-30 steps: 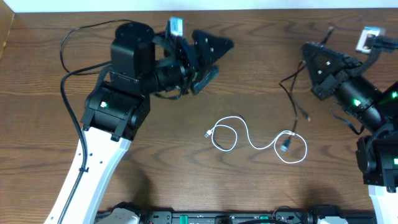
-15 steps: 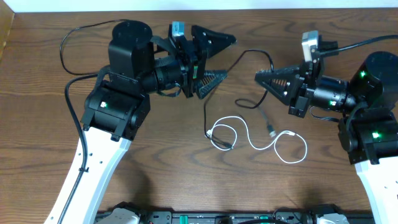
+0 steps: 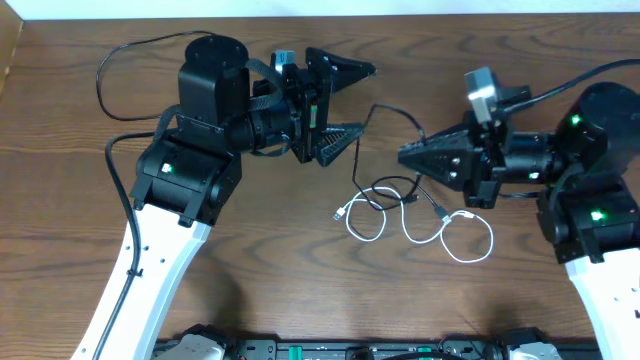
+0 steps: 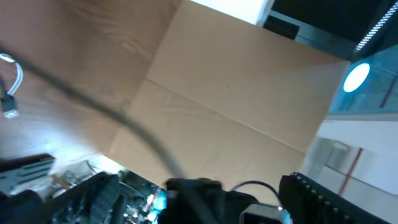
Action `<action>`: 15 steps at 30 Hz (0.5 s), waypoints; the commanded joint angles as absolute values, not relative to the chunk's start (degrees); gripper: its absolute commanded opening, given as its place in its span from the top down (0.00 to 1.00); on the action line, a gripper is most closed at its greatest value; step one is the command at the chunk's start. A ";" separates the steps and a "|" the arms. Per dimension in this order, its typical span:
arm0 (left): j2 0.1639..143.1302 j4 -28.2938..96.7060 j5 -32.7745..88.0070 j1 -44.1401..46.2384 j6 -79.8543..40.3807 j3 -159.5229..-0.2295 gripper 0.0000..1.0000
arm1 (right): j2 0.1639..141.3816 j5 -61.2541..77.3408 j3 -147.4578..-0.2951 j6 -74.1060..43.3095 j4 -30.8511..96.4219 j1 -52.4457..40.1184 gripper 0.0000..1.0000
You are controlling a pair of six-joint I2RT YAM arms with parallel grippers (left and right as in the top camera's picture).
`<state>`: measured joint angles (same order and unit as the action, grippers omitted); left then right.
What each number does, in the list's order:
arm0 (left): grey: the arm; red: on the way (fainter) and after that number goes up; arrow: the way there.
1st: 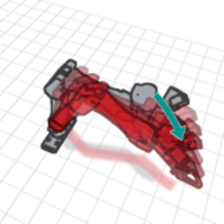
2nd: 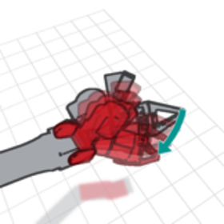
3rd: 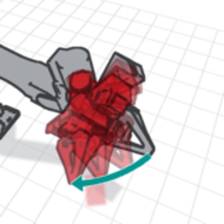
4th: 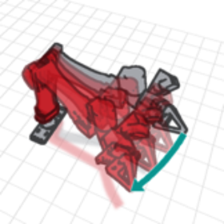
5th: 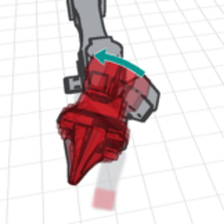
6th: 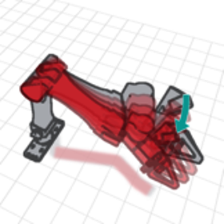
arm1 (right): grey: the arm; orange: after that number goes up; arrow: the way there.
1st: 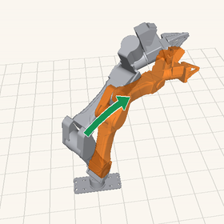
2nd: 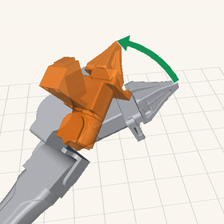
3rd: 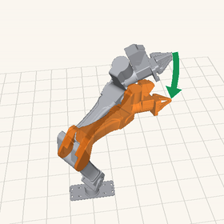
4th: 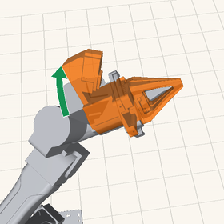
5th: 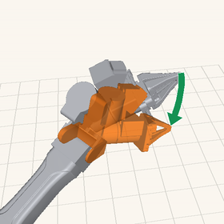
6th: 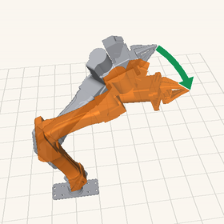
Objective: Untangle cables
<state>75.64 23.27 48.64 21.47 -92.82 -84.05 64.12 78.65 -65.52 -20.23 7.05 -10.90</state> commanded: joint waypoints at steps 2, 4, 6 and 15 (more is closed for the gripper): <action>75.59 22.15 51.51 22.90 -97.51 -84.62 0.14 | 65.39 75.33 -66.00 -18.20 7.07 -14.59 0.99; 75.59 22.13 51.92 23.07 -98.08 -84.62 0.15 | 65.73 73.71 -65.98 -18.22 7.07 -15.16 0.99; 75.55 22.17 51.94 23.07 -98.04 -84.62 0.24 | 65.91 72.99 -66.00 -18.20 7.03 -15.22 0.99; 75.57 22.15 51.86 23.07 -98.06 -84.62 0.53 | 65.91 72.77 -66.00 -18.22 7.05 -15.22 0.99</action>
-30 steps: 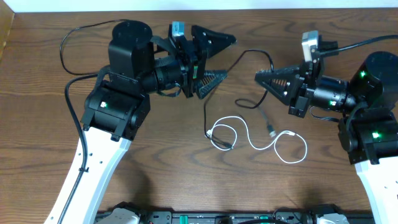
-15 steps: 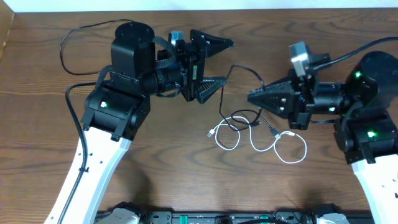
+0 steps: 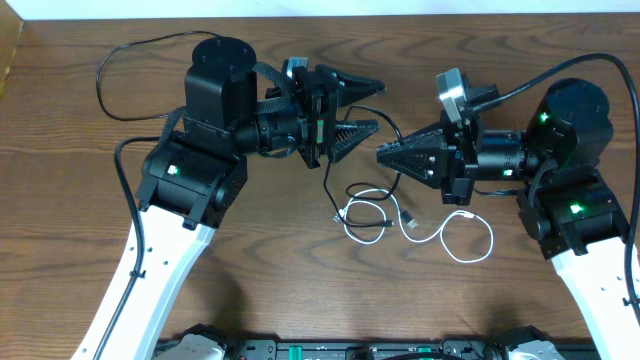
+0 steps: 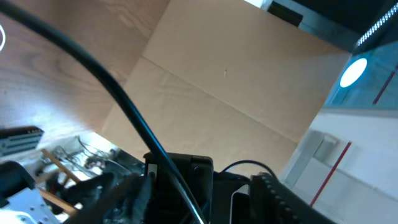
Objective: Untangle cables
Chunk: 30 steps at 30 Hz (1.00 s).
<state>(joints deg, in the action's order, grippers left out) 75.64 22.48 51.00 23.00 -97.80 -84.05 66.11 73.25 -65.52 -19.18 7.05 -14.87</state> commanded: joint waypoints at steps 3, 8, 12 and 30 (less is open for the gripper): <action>75.57 22.17 51.83 23.07 -98.08 -84.62 0.67 | 65.91 72.79 -65.98 -18.28 7.05 -15.22 0.99; 75.57 22.15 51.66 23.07 -98.08 -84.62 0.86 | 65.91 72.79 -66.00 -18.39 7.07 -15.22 0.99; 75.57 22.13 51.37 23.05 -98.08 -84.62 0.92 | 65.91 72.82 -66.00 -19.88 7.11 -15.22 0.99; 75.42 -2.35 48.36 23.11 -119.68 -84.62 0.92 | 65.91 72.66 -66.00 -19.42 12.88 -13.06 0.01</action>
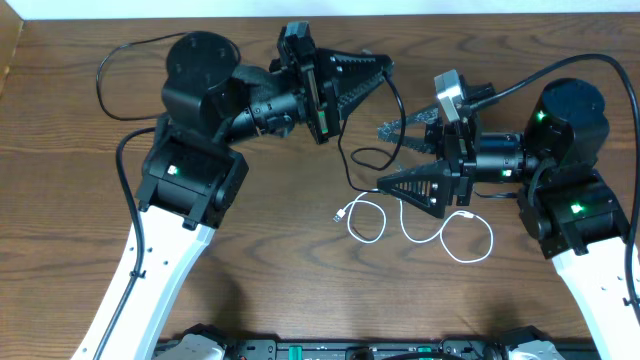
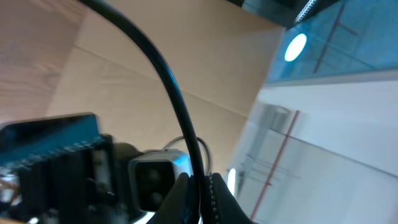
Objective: Untangle cables
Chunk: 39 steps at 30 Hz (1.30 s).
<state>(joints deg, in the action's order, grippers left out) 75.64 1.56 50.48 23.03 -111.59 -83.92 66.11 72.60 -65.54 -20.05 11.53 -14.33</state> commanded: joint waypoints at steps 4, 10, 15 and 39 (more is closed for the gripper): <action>75.02 -11.94 44.03 23.14 -119.61 -85.32 0.93 | 65.91 67.24 -66.00 -11.86 25.45 -9.76 0.01; 74.56 -12.34 36.29 23.11 -119.61 -90.43 0.93 | 65.91 38.68 -65.98 -8.88 45.69 -7.20 0.01; 74.74 -7.66 32.45 22.44 -118.56 -90.72 0.93 | 65.91 33.89 -65.98 -8.88 51.09 -7.20 0.01; 88.09 11.49 38.26 -5.02 -91.92 -90.72 0.93 | 65.91 32.91 -65.87 -6.98 53.78 -7.22 0.01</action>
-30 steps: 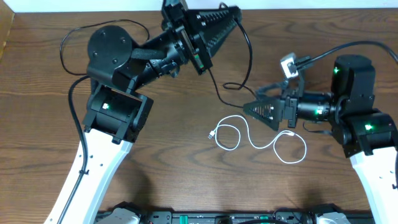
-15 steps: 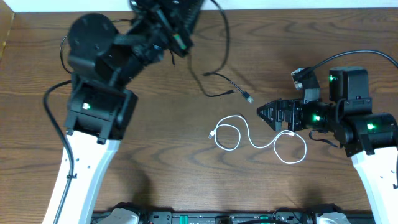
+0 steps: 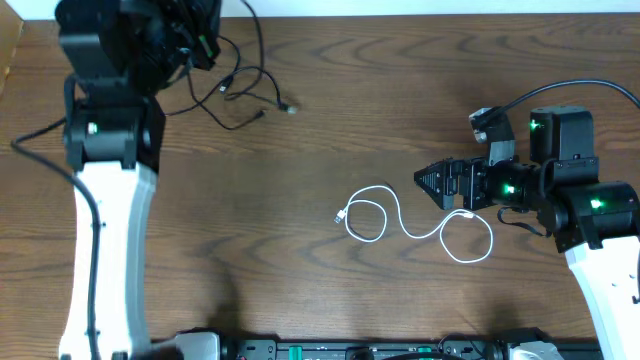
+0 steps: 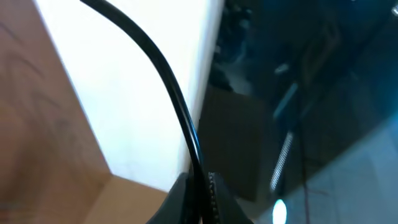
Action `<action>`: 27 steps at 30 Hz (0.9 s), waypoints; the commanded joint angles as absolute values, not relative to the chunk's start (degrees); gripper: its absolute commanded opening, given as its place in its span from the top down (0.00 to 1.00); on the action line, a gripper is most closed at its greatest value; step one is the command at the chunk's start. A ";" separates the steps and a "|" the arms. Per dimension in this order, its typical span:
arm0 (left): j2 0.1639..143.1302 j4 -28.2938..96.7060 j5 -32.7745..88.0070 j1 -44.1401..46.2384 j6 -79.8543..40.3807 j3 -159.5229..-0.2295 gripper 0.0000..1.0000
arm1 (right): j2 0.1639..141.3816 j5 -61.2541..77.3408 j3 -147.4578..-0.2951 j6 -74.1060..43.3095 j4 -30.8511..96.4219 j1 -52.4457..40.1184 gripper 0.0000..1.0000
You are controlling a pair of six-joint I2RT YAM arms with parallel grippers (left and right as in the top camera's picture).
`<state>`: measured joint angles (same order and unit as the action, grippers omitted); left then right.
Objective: Untangle cables
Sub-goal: 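Carry the black cable to the far left with the left gripper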
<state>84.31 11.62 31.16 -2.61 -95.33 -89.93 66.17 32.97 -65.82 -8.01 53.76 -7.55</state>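
The black cable (image 3: 262,78) hangs from my left gripper (image 3: 200,45) at the table's far left corner, its loose ends and plug trailing onto the wood. In the left wrist view the gripper (image 4: 200,186) is shut on the black cable (image 4: 174,93), which runs up and away from the fingers. The white cable (image 3: 400,215) lies alone in loose loops right of the table's middle. My right gripper (image 3: 418,181) points left just above the white cable's right loop; it looks shut and holds nothing.
The wooden table (image 3: 300,300) carries only the two cables. A cardboard edge (image 3: 10,50) shows at the far left. The left arm's own supply cable (image 3: 40,140) loops beside its white link. A black rail (image 3: 350,350) runs along the front edge.
My left gripper has moved from above the table's middle back to the far left corner, taking the black cable clear of the white one. The right gripper has drawn back rightward and shut.
First the black and white cables lay tangled mid-table, with my left gripper open round the black cable and my right one shut beside it. Then both grippers were closer together. Later the left was shut on the raised black cable and the right open. Now the cables lie apart.
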 commanded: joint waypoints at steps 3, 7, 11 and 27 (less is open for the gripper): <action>91.39 11.49 41.36 -6.68 -91.42 -90.72 0.92 | 65.91 32.91 -65.78 -7.01 53.80 -7.22 0.01; 92.92 11.57 41.58 -8.27 -89.12 -90.72 0.93 | 65.91 32.91 -65.25 -7.01 53.71 -7.22 0.01; 92.86 12.47 43.35 -11.33 -89.14 -90.65 0.93 | 65.93 32.91 -64.03 -7.03 52.60 -7.22 0.01; 95.02 33.82 34.06 -32.82 -67.02 -89.91 0.93 | 65.95 32.93 -62.76 -7.66 50.76 -7.22 0.01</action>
<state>93.69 33.30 41.04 -29.50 -75.44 -89.91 66.17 32.75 -63.13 -8.03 50.89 -7.55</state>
